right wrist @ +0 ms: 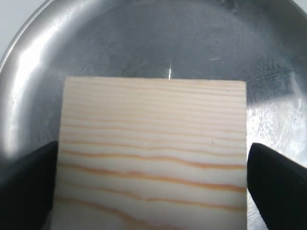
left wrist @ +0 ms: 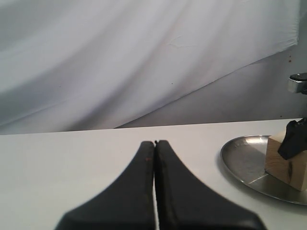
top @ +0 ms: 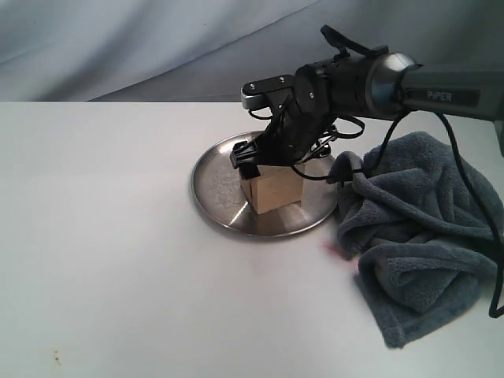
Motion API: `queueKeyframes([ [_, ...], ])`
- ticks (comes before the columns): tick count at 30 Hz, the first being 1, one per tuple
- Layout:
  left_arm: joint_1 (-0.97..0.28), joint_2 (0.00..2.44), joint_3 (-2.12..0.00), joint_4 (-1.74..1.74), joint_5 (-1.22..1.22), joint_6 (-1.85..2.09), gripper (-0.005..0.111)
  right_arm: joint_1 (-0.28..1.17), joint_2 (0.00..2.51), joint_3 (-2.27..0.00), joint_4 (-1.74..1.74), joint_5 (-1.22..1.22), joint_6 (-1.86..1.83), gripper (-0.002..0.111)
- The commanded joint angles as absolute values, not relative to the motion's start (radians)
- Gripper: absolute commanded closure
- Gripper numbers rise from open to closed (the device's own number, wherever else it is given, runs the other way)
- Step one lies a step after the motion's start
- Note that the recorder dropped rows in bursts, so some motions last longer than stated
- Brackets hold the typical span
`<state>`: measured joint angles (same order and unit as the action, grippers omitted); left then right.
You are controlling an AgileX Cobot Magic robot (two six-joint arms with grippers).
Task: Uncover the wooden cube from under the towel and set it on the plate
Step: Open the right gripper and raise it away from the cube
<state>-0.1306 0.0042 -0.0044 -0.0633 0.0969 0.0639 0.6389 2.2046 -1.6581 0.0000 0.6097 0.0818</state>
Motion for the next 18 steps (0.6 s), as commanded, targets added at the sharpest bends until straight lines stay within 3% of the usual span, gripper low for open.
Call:
queueKeyframes([
  [1, -0.128, 0.000, 0.000, -0.066, 0.086, 0.061, 0.107, 0.643, 2.149, -1.665, -0.041, 0.565, 0.079, 0.014],
  [8, -0.128, 0.000, 0.000, -0.066, 0.086, 0.061, 0.107, 0.665, 2.000, -1.545, -0.102, 0.489, 0.075, 0.014],
  [18, -0.128, 0.000, 0.000, -0.066, 0.086, 0.061, 0.107, 0.609, 1.565, -0.966, -0.101, 0.013, 0.014, 0.025],
])
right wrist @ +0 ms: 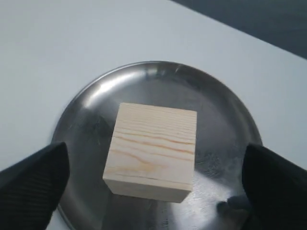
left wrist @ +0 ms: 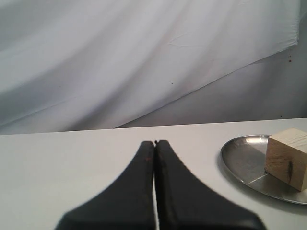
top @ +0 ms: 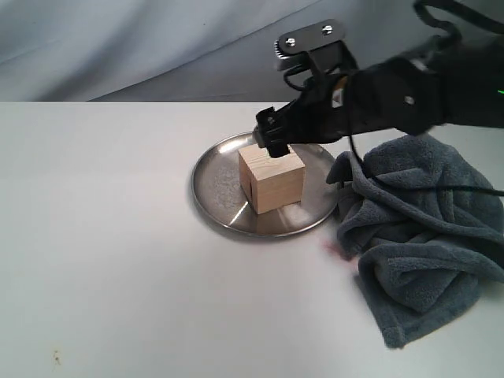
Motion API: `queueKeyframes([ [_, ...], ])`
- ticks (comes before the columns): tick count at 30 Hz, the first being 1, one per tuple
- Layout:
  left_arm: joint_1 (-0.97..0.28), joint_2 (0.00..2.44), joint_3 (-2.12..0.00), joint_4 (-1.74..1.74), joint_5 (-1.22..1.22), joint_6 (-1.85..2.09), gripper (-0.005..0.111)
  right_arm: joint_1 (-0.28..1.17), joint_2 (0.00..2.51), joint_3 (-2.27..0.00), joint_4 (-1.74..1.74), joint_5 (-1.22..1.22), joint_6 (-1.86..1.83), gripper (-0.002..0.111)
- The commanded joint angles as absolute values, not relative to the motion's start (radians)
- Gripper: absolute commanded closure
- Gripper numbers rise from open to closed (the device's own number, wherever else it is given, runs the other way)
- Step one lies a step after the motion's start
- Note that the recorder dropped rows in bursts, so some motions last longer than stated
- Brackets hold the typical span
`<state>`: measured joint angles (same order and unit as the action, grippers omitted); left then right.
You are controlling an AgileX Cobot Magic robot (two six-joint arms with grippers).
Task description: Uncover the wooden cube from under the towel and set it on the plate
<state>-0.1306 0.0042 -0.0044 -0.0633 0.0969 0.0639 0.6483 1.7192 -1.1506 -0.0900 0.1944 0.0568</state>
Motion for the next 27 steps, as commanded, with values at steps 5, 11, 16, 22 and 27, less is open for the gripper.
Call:
queueKeyframes([
  [5, -0.128, 0.000, 0.000, -0.066, 0.086, 0.061, 0.107, 0.503, 1.392, -0.814, -0.097, -0.015, 0.000, 0.063],
  [11, -0.128, 0.000, 0.000, -0.066, 0.086, 0.061, 0.107, 0.362, 1.238, -0.693, -0.093, -0.017, 0.000, 0.108],
  [16, -0.128, 0.000, 0.000, -0.066, 0.086, 0.061, 0.107, 0.258, 1.130, -0.615, -0.131, -0.077, 0.000, 0.108],
  [22, -0.128, 0.000, 0.000, -0.066, 0.086, 0.061, 0.107, 0.130, 0.971, -0.496, -0.141, -0.200, 0.000, 0.108],
  [27, -0.128, 0.000, 0.000, -0.066, 0.086, 0.061, 0.107, 0.076, 0.808, -0.434, -0.119, -0.215, 0.000, 0.108],
])
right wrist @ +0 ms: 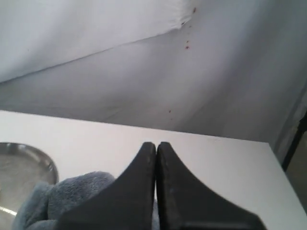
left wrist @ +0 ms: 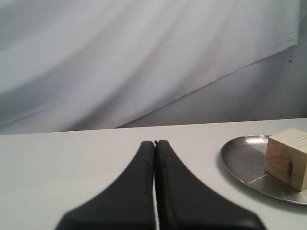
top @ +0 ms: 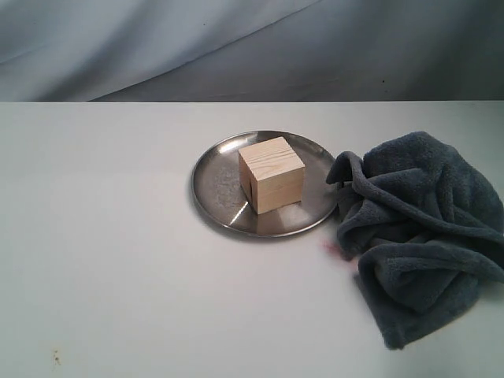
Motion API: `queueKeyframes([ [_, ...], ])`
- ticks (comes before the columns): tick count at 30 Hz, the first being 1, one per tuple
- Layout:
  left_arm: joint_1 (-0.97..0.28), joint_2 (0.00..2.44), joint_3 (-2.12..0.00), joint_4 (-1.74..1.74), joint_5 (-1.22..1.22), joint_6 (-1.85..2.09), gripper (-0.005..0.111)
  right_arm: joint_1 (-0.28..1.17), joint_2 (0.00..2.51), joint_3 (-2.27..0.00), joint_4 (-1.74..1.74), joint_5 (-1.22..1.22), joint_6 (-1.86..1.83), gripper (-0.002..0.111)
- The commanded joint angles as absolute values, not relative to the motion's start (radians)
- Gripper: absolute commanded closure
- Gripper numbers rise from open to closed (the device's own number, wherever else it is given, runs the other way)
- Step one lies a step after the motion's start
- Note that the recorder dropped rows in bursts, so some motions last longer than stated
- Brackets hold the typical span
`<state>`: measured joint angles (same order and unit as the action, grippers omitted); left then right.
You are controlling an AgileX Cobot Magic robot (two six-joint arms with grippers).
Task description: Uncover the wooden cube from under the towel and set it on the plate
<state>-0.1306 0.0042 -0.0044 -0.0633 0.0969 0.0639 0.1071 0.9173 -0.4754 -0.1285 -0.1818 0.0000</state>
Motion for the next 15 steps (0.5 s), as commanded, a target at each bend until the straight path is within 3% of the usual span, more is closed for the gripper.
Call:
queueKeyframes([
  [1, -0.128, 0.000, 0.000, -0.066, 0.086, 0.061, 0.107, 0.071, 0.772, -0.421, -0.118, -0.219, 0.000, 0.108],
  [15, -0.128, 0.000, 0.000, -0.066, 0.086, 0.061, 0.107, 0.070, 0.351, -0.221, -0.053, -0.130, -0.048, 0.108],
])
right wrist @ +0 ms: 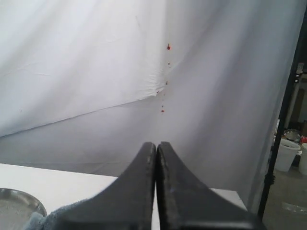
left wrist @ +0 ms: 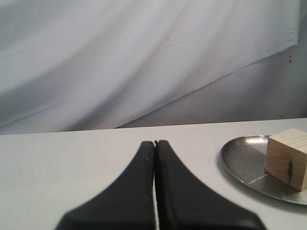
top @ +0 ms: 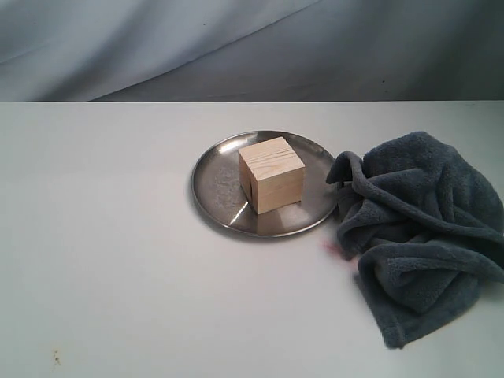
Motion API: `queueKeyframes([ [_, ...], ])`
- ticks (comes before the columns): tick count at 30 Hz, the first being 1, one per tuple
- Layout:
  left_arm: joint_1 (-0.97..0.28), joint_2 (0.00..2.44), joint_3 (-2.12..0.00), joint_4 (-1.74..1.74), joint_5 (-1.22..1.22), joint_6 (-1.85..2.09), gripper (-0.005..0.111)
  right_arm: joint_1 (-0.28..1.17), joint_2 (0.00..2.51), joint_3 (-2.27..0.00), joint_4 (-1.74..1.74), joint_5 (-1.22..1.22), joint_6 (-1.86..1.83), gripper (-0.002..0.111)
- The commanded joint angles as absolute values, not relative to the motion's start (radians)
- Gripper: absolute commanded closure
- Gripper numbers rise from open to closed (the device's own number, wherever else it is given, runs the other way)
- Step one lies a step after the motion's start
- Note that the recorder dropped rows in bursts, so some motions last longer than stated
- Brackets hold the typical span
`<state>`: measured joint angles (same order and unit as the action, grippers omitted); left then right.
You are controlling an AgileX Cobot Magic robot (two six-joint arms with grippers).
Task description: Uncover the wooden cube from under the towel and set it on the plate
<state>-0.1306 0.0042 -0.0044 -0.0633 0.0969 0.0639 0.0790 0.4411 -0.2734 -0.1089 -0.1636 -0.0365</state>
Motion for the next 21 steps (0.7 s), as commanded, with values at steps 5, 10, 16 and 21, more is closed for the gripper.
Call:
queueKeyframes([
  [5, -0.128, 0.000, 0.000, -0.066, 0.086, 0.061, 0.107, 0.070, 0.239, -0.168, -0.019, -0.096, -0.048, 0.108],
  [10, -0.128, 0.000, 0.000, -0.066, 0.086, 0.061, 0.107, 0.070, 0.166, -0.160, 0.014, -0.042, -0.045, 0.108],
  [16, -0.128, 0.000, 0.000, -0.066, 0.086, 0.061, 0.107, 0.070, 0.058, -0.160, 0.014, 0.078, -0.038, 0.108],
  [21, -0.128, 0.000, 0.000, -0.066, 0.086, 0.061, 0.107, 0.070, 0.000, -0.160, 0.023, 0.176, -0.038, 0.108],
])
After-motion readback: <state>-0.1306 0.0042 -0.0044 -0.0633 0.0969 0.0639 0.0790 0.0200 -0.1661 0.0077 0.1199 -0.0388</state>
